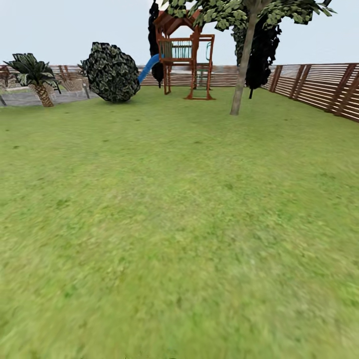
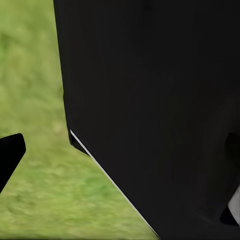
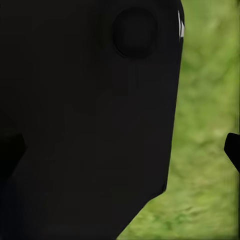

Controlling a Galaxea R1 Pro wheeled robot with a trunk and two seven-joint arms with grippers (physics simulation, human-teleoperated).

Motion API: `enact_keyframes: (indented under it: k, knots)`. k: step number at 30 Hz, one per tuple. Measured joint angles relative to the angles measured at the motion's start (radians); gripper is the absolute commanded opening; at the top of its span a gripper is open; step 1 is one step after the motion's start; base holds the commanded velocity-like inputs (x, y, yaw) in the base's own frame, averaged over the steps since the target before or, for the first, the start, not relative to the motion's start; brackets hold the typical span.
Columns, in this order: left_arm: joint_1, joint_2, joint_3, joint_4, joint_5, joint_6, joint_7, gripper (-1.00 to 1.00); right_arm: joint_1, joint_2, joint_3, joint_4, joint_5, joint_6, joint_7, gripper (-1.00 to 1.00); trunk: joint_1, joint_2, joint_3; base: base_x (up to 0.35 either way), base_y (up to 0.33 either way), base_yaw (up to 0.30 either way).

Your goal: Take the three Easter eggs out of the wicker basket on the lawn in the garden, then place them on the lawn next to a single tree (choose any tree) so that all three eggs are next to the same tree and none are left in the basket.

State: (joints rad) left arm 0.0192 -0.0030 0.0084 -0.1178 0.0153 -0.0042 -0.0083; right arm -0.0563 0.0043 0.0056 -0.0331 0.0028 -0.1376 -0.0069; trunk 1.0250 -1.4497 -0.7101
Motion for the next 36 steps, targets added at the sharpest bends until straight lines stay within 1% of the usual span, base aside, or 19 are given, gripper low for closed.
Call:
enact_keyframes:
  k: [36]
  knots:
    - [0.000, 0.000, 0.000, 0.000, 0.000, 0.000, 0.000, 1.00, 0.000, 0.002, 0.000, 0.000, 0.000, 0.000, 0.000, 1.00, 0.000, 0.000, -0.040, 0.000, 0.000, 0.213]
